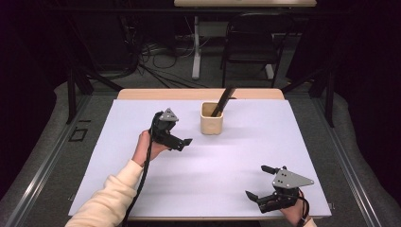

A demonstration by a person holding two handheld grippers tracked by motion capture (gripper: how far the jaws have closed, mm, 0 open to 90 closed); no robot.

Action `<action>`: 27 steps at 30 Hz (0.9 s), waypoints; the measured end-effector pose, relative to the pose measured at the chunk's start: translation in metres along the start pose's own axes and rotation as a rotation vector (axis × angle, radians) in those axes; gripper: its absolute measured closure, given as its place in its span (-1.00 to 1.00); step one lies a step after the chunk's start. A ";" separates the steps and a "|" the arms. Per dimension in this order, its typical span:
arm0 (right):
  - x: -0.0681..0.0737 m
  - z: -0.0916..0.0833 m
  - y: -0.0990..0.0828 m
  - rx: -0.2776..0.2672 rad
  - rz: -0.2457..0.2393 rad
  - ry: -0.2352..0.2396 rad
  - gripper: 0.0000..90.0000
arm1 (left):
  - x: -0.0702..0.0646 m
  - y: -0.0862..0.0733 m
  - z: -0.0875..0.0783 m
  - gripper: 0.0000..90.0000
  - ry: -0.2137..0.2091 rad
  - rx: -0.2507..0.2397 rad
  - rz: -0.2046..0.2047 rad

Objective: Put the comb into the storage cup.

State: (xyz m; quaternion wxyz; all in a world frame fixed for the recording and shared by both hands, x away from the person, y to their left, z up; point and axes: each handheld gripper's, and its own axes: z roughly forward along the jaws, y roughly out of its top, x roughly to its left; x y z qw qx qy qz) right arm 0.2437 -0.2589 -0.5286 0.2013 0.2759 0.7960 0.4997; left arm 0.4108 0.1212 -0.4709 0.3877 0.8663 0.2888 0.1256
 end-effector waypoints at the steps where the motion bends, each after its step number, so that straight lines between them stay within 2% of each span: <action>1: 0.000 0.000 0.000 0.001 -0.001 0.001 -1.00 | 0.000 -0.002 -0.001 -0.99 0.001 -0.001 0.000; 12: 0.000 0.000 0.000 0.000 -0.003 0.002 -1.00 | -0.004 -0.028 -0.018 -1.00 0.022 0.030 0.002; 27: 0.000 0.000 0.000 0.002 0.001 0.001 -1.00 | -0.017 -0.059 -0.039 -1.00 0.030 0.029 -0.007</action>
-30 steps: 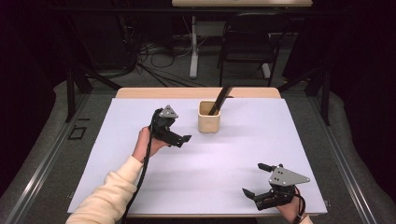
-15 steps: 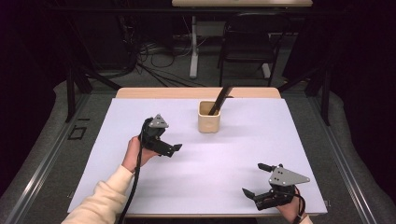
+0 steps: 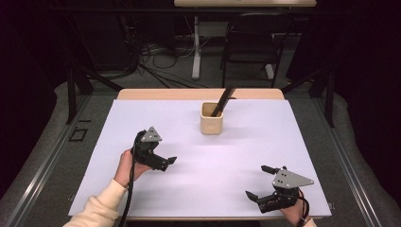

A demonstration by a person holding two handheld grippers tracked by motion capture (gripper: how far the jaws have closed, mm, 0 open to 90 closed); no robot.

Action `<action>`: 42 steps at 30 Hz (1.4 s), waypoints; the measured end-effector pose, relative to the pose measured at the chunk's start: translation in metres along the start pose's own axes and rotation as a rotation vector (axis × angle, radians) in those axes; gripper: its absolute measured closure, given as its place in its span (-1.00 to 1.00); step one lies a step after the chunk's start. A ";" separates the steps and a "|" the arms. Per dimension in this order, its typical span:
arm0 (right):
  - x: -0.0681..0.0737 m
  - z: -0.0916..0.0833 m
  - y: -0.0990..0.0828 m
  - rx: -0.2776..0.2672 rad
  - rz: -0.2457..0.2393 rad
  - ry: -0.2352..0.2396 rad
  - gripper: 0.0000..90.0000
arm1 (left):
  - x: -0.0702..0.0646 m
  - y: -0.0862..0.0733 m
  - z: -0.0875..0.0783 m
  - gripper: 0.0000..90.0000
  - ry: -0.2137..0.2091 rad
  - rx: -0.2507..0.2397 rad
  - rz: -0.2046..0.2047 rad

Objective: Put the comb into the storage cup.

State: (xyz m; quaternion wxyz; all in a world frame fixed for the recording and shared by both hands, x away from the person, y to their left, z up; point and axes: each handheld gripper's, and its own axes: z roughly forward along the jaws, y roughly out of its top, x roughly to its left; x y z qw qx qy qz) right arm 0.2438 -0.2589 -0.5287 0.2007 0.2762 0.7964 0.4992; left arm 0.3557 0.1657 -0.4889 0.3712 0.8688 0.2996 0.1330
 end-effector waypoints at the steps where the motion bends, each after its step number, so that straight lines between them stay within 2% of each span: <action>1: 0.000 0.000 0.000 0.000 0.000 0.000 -1.00 | -0.001 -0.002 -0.001 -1.00 0.001 -0.001 -0.004; 3: 0.000 0.000 0.000 -0.001 -0.003 0.000 -1.00 | -0.003 -0.005 -0.003 -1.00 0.005 0.002 -0.004; 6: 0.000 0.000 0.000 0.000 -0.002 -0.002 -1.00 | -0.008 -0.011 -0.004 -1.00 0.044 0.009 0.011; 10: 0.000 0.000 0.000 -0.001 -0.001 -0.001 -1.00 | -0.011 -0.018 -0.006 -1.00 0.060 0.013 0.017; 16: 0.000 0.000 0.000 0.001 -0.003 -0.001 -1.00 | -0.015 -0.028 -0.012 -1.00 0.076 -0.009 0.008; 27: 0.000 0.001 0.000 0.005 -0.003 -0.001 -1.00 | -0.023 -0.048 -0.016 -1.00 0.061 0.004 -0.004; 42: 0.000 0.001 0.000 0.006 -0.001 -0.003 -1.00 | -0.036 -0.069 -0.026 -1.00 0.062 -0.026 -0.006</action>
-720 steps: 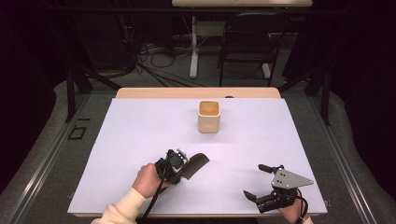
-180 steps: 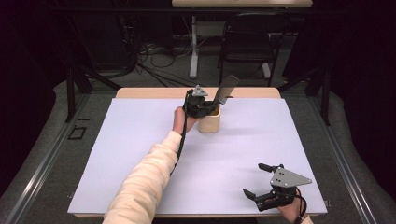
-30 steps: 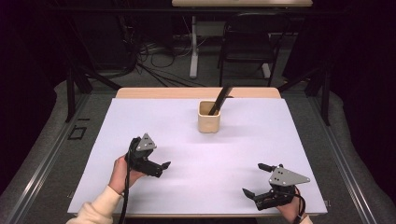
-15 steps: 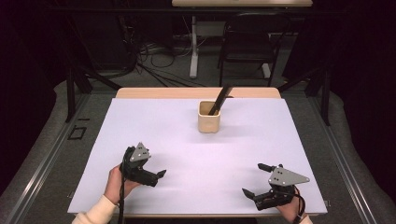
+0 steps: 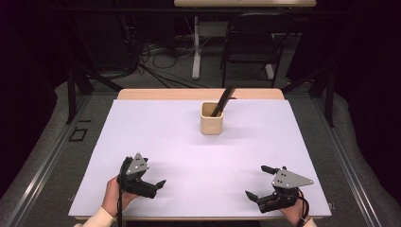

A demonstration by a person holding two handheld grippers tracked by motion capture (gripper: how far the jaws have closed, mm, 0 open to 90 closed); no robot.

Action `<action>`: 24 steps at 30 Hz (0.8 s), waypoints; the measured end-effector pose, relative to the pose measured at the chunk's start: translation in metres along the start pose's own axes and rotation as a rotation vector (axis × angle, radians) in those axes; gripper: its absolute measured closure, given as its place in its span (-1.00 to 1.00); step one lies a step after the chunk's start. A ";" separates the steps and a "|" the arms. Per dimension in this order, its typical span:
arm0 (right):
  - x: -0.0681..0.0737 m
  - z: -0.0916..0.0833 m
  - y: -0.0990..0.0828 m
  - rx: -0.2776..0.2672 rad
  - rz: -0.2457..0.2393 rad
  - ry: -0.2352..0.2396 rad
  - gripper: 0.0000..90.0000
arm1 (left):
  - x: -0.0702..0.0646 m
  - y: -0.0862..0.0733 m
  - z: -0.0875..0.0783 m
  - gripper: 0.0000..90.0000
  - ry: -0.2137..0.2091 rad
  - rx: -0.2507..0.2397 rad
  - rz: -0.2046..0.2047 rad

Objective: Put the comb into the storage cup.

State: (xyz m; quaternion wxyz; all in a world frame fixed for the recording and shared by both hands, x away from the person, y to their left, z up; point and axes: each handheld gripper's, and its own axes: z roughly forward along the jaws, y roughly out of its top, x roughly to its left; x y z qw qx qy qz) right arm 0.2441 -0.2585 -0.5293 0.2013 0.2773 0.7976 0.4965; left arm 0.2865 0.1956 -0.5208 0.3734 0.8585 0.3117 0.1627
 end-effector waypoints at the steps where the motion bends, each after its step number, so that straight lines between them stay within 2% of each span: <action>1: 0.000 0.000 0.000 0.000 0.000 0.000 -1.00 | -0.001 -0.001 -0.001 -1.00 0.004 -0.002 0.002; 14: 0.000 0.000 0.000 0.001 -0.001 0.000 -1.00 | -0.005 -0.015 -0.015 -1.00 0.032 -0.041 -0.020; 18: 0.000 0.000 0.000 0.001 -0.001 0.000 -1.00 | -0.007 -0.020 -0.017 -1.00 0.030 -0.036 -0.020; 24: 0.000 0.000 0.000 0.000 -0.001 0.001 -1.00 | -0.009 -0.024 -0.023 -1.00 0.040 -0.056 -0.021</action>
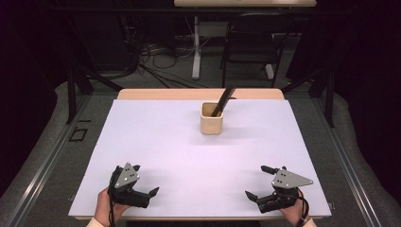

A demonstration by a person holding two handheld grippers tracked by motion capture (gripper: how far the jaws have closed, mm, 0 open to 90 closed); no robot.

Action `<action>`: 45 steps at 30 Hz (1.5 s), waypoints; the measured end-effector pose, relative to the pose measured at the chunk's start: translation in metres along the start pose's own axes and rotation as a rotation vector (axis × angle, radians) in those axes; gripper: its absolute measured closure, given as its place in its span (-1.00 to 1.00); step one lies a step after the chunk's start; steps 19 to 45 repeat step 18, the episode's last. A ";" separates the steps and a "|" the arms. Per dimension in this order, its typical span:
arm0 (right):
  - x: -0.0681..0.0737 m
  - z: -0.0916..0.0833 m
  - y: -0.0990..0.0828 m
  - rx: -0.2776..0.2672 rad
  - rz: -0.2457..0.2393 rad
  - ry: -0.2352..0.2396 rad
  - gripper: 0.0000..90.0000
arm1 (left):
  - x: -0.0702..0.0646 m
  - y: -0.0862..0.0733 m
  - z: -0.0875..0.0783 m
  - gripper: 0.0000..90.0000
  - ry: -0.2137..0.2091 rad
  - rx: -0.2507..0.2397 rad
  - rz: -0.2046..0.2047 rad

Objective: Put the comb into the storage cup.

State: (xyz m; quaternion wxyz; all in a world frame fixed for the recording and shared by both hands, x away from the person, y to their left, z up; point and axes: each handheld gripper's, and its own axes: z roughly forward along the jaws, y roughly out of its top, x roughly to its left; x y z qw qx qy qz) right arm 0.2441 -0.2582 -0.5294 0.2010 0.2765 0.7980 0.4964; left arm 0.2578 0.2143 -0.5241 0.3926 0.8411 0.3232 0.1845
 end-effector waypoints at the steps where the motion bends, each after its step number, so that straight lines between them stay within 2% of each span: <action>1: 0.000 0.000 0.000 -0.001 0.000 -0.001 -1.00 | 0.000 -0.001 -0.001 -1.00 0.000 -0.002 0.001; 9: 0.000 0.000 0.000 0.001 0.000 -0.001 -1.00 | -0.001 -0.009 -0.009 -1.00 0.007 -0.016 -0.021; 45: 0.000 -0.001 0.000 -0.001 -0.002 0.002 -1.00 | 0.002 -0.010 -0.009 -1.00 0.013 -0.021 -0.020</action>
